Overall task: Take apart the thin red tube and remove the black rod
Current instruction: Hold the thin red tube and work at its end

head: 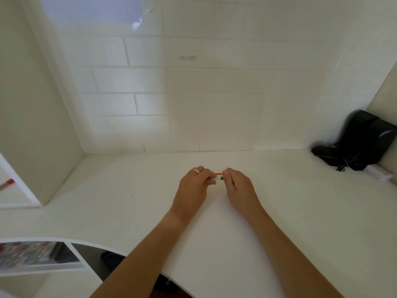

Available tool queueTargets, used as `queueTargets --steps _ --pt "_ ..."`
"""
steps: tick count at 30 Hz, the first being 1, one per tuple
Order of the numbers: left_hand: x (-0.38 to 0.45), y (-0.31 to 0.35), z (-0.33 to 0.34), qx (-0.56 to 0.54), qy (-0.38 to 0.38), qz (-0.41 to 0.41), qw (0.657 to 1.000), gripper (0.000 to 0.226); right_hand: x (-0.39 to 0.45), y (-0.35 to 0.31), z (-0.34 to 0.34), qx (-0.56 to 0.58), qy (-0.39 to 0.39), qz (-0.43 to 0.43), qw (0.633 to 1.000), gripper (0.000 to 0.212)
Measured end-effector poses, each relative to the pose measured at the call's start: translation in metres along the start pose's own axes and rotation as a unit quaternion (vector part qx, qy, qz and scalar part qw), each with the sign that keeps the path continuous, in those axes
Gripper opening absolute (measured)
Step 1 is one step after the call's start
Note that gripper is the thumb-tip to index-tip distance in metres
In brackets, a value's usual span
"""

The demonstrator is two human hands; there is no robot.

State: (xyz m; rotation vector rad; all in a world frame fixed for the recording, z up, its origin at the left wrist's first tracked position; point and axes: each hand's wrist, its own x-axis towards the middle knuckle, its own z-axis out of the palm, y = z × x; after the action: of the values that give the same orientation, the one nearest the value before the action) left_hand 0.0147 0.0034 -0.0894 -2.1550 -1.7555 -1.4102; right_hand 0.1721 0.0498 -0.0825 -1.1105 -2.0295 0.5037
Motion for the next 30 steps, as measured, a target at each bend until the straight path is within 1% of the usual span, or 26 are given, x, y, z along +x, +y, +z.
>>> queueTargets --steps 4,6,8,11,13,15,17,19,22,25,27,30 --pt "-0.0017 -0.0036 0.0005 0.000 -0.038 -0.009 0.999 0.028 0.0012 -0.0008 -0.0008 0.018 0.002 -0.018 1.000 0.036" --pt "-0.0022 -0.0022 0.0011 0.028 -0.066 -0.027 0.997 0.033 0.0007 -0.0014 -0.0006 0.031 0.013 -0.022 0.999 0.035" --pt "-0.0010 -0.0001 0.0009 0.075 -0.069 -0.038 0.994 0.035 -0.0009 -0.0022 -0.0003 0.044 0.020 -0.022 0.999 0.033" --pt "0.0028 0.0020 -0.0015 0.127 -0.048 -0.037 0.990 0.037 -0.0025 -0.0016 -0.0023 0.062 0.012 -0.028 0.998 0.022" --pt "0.0033 0.0035 -0.0031 0.135 -0.029 -0.037 0.990 0.035 -0.0024 -0.0015 -0.0044 0.089 0.005 -0.032 0.996 0.013" --pt "0.0032 0.0052 -0.0040 0.136 -0.017 -0.034 0.990 0.033 -0.0027 -0.0028 -0.0065 0.116 0.003 -0.016 0.993 0.009" --pt "0.0032 0.0061 -0.0039 0.139 -0.016 -0.030 0.990 0.034 -0.0034 -0.0028 -0.0077 0.126 0.005 0.007 0.992 0.012" --pt "0.0031 0.0045 -0.0031 0.142 -0.023 -0.028 0.989 0.035 -0.0037 -0.0013 -0.0080 0.122 0.004 0.008 0.992 0.015" --pt "0.0030 0.0034 -0.0032 0.143 -0.032 -0.033 0.989 0.034 -0.0037 -0.0004 -0.0075 0.129 0.001 0.000 0.992 0.009" --pt "0.0029 0.0041 -0.0032 0.141 -0.035 -0.032 0.989 0.033 -0.0033 -0.0017 -0.0073 0.132 0.008 0.013 0.991 0.007" --pt "0.0032 0.0041 -0.0033 0.144 -0.036 -0.032 0.988 0.033 -0.0034 -0.0019 -0.0072 0.114 0.006 0.006 0.993 0.013" --pt "0.0032 0.0045 -0.0030 0.145 -0.032 -0.037 0.988 0.032 -0.0040 -0.0013 -0.0071 0.110 0.001 -0.008 0.994 0.012"
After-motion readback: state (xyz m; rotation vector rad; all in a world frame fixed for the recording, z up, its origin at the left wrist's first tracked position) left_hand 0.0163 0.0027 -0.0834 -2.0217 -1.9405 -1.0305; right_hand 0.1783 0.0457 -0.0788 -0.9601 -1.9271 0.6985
